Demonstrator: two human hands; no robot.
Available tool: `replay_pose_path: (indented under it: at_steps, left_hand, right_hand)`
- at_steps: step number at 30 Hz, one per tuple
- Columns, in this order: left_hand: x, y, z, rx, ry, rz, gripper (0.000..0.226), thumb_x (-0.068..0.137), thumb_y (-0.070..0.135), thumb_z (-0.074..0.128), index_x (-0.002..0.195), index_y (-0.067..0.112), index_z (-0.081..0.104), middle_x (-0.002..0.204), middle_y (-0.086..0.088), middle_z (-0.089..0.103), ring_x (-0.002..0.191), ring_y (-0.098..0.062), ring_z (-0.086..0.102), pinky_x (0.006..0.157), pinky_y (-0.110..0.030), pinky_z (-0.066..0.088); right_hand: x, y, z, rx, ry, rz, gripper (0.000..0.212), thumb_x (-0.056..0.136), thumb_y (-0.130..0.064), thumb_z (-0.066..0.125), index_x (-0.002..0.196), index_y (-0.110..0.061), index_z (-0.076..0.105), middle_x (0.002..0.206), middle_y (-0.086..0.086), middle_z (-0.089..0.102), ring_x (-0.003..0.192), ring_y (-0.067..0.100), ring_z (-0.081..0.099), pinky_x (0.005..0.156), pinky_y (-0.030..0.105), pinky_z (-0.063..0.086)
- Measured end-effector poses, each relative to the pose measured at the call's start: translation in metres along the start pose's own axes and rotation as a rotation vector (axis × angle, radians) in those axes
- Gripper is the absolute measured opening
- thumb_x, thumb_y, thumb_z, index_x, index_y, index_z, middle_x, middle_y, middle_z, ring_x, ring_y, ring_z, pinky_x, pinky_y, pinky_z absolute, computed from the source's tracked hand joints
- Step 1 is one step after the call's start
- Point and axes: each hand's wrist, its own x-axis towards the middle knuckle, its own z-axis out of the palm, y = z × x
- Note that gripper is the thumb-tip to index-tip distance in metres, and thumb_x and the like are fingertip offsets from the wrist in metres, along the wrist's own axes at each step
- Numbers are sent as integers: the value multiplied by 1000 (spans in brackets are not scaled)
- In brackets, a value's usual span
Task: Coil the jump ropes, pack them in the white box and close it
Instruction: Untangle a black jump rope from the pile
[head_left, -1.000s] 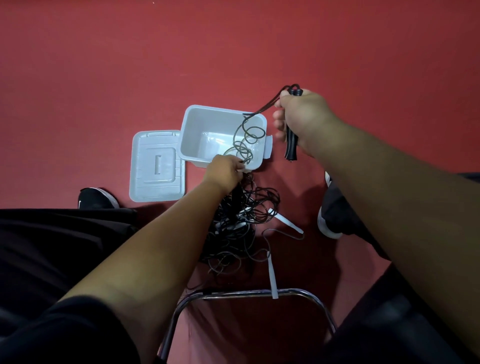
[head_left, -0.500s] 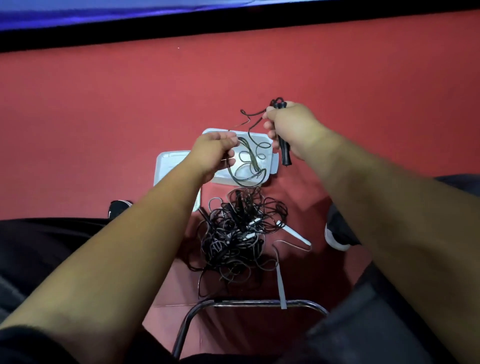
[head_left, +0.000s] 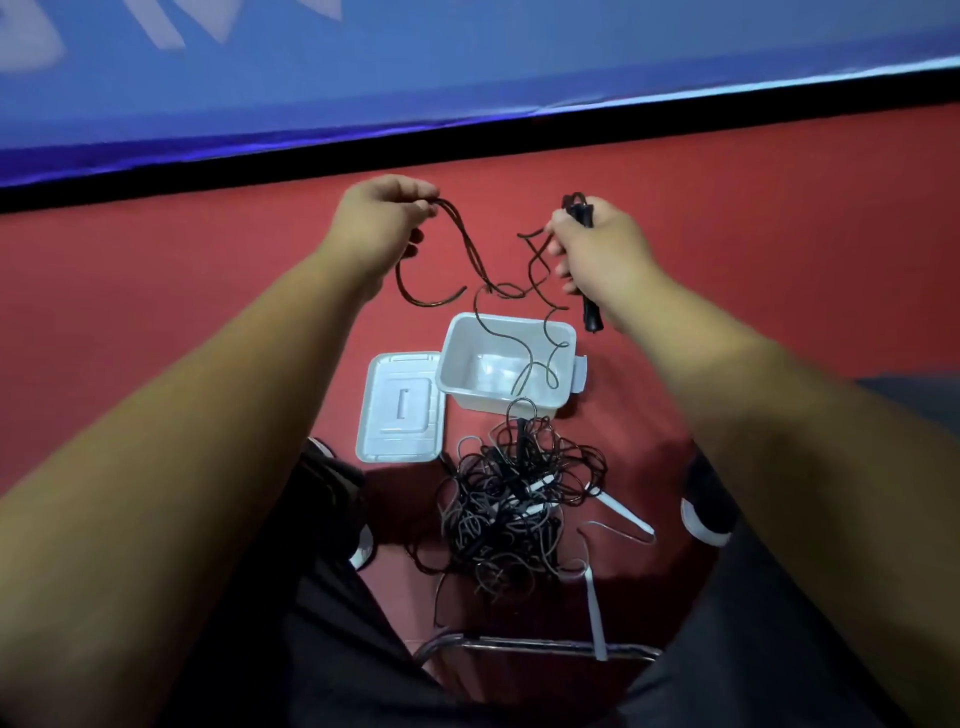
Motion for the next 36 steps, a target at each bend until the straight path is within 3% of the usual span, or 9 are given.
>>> replay_pose_path:
  at_steps: [7,11,14,16,19,22,25,30,36]
  left_hand:
    - [8,10,-31,-61,194,36,49,89,-10,54,131,12,67,112,-2,73,85,-9,63,66,-16,49]
    - [15,-9,-30,10,204,-70,60,91,-1,62,149,10,54,140,-6,63,124,-14,60,97,-19,47]
    - [15,-20,-30,347,135,-219,64,95,12,62,155,5,41,156,-15,49,138,-29,51,111,-33,40]
    - [14,-21,-27,438,91,-240,62,96,15,62,154,2,41,153,-19,49,137,-33,51,109,-36,42]
    - [11,-19,-17,255,-148,-91,75,97,5,65,163,14,30,154,-8,53,132,-22,56,106,-31,45]
    - [4,-13,2,131,-331,78,74,98,-4,62,161,21,34,151,-2,56,129,-18,60,106,-26,51]
    - [-3,-5,18,25,-411,204,71,97,-8,63,158,21,41,148,-2,58,131,-20,60,110,-34,51]
    - [-10,8,17,2,-504,306,60,97,-10,61,151,14,51,138,-9,66,124,-11,65,99,-23,51]
    - [-15,9,8,7,-487,305,27,96,-5,65,123,-1,70,113,-11,76,103,-11,70,93,-25,54]
  right_hand:
    - [-4,-31,-9,58,151,-217,18,105,-31,52,104,-19,67,89,-7,71,56,11,62,65,44,61]
    - [-5,-33,-10,79,143,-193,15,101,-36,54,93,-33,67,85,-8,74,60,16,67,75,52,64]
    - [-7,-32,-4,98,53,-159,15,107,-30,53,102,-24,66,101,-4,77,59,15,62,66,40,62]
    - [-8,-34,2,122,-32,-96,15,109,-30,52,107,-21,64,106,3,79,61,14,62,61,34,57]
    - [-10,-37,8,71,-170,-18,21,110,-38,51,108,-23,65,92,2,79,67,15,69,65,35,56]
    - [-11,-36,13,-28,-293,-26,24,111,-41,50,105,-24,67,79,-4,73,68,15,66,66,36,57]
    - [-13,-36,18,-103,-381,-51,26,111,-39,51,104,-21,68,76,-5,65,61,14,55,55,30,51]
    - [-15,-37,20,-23,-482,36,25,110,-34,55,101,-13,66,74,-1,53,54,12,36,49,26,30]
    - [-18,-40,17,-88,-559,147,20,97,-24,78,91,-13,62,71,3,57,52,10,44,41,22,33]
